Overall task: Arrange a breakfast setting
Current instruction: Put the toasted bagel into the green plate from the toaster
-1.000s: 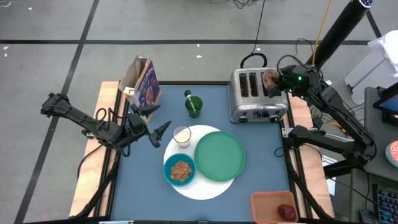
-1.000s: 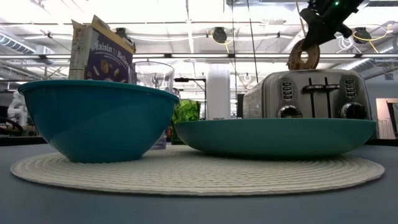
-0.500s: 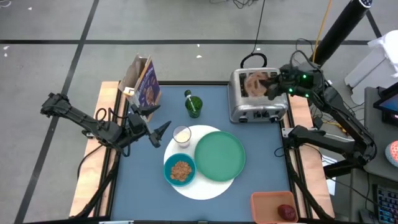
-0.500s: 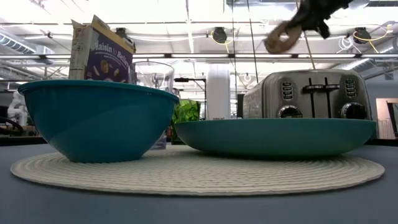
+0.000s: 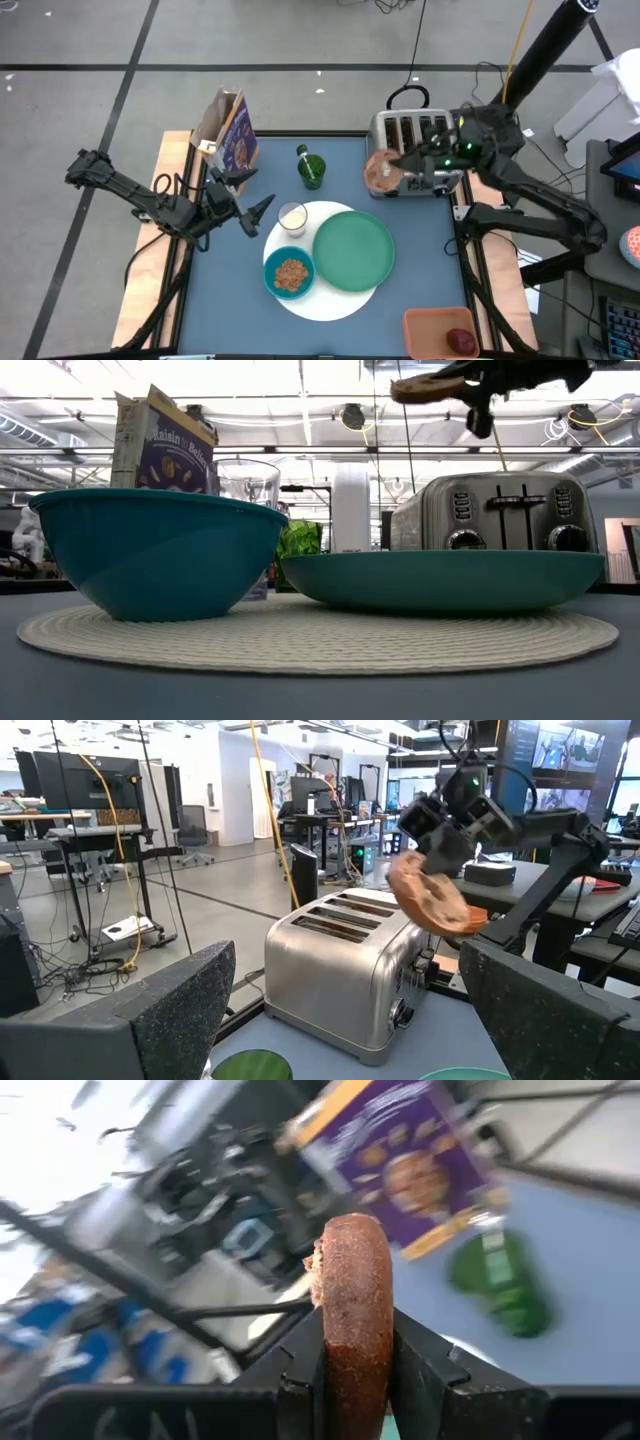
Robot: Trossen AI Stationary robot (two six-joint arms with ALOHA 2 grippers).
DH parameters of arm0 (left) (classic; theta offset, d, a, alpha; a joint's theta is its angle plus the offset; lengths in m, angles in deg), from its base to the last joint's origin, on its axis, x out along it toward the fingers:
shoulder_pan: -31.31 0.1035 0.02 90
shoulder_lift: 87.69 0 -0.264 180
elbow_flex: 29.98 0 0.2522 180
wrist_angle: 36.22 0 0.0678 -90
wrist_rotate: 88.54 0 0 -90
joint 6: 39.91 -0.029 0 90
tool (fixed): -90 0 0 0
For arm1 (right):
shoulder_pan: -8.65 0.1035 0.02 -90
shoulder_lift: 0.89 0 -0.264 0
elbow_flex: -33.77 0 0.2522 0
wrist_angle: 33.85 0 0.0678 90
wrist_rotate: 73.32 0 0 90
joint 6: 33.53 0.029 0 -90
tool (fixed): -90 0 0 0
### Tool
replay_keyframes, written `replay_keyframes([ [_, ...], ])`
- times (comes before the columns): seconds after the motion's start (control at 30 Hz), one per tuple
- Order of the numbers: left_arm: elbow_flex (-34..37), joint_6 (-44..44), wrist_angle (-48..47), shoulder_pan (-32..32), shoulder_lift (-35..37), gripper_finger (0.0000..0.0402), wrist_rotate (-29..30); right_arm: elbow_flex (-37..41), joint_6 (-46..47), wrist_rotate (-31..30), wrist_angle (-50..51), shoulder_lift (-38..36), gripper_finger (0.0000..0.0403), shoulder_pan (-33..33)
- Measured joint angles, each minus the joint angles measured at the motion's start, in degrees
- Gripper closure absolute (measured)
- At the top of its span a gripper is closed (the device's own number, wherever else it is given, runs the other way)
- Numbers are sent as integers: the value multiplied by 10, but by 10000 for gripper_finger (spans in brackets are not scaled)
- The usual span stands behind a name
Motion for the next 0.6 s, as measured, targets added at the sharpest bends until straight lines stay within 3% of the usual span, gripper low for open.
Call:
replay_keyframes([
  [0.27, 0, 0, 0, 0, 0, 11, 0, 118, 99, -20, -243, 1, 330, 118],
  [0.6, 0, 0, 0, 0, 0, 11, 0, 150, 92, -143, -257, 45, 330, 250],
])
